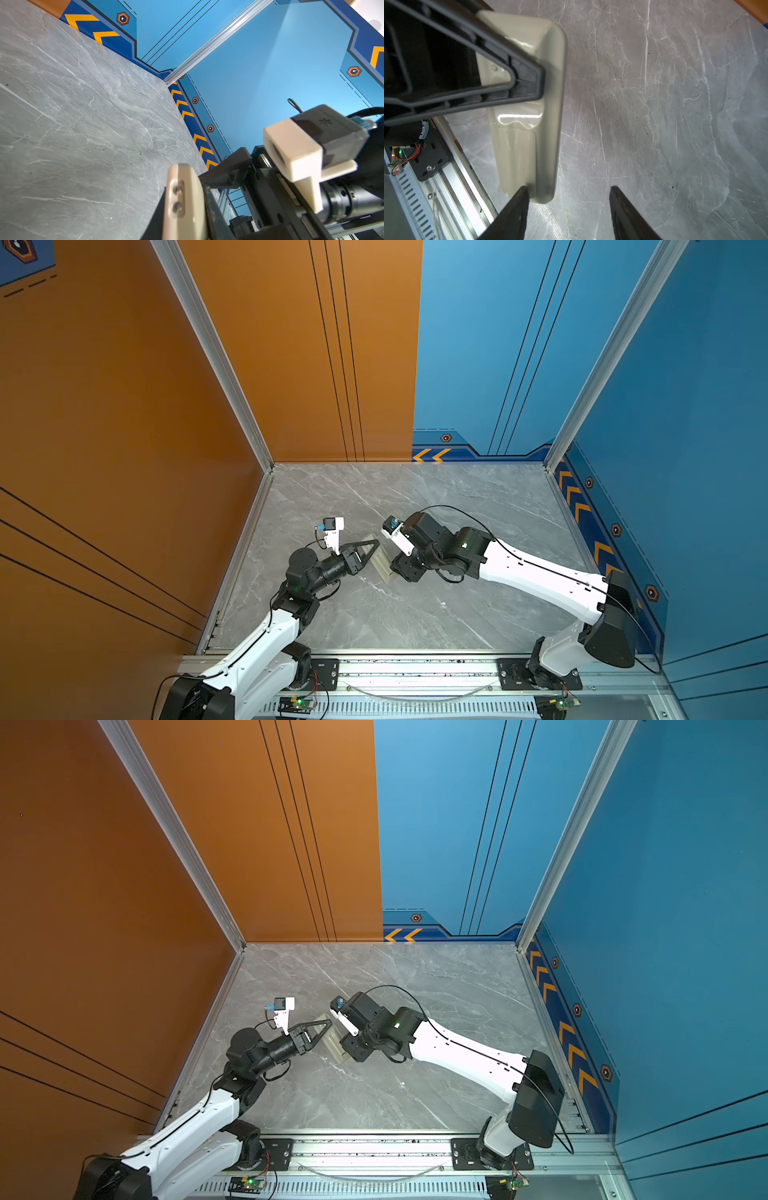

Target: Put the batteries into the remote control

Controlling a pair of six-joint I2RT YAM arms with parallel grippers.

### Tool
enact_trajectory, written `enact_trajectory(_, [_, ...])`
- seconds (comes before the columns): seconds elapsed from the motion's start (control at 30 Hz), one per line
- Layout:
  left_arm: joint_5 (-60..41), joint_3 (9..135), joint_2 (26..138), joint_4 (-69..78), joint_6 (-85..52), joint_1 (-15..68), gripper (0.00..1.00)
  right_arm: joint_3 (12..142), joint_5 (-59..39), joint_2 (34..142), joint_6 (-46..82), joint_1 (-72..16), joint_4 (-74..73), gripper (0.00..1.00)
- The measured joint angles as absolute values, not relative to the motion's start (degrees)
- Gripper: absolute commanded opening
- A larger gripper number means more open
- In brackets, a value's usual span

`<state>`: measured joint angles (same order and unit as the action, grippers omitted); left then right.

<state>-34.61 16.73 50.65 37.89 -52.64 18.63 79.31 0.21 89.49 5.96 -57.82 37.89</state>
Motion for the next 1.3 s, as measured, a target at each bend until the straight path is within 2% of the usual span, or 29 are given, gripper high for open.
enact_trajectory(1.0, [-34.5, 16.7, 50.7, 36.3, -52.5, 17.6, 0.00, 79.3, -0.2, 91.5, 6.0, -58.1, 37.3, 0.60])
enact_trajectory(1.3, [-34.3, 16.7, 50.0, 34.9, -52.5, 17.3, 0.00, 79.3, 0.1, 91.3, 6.2, -58.1, 37.3, 0.70])
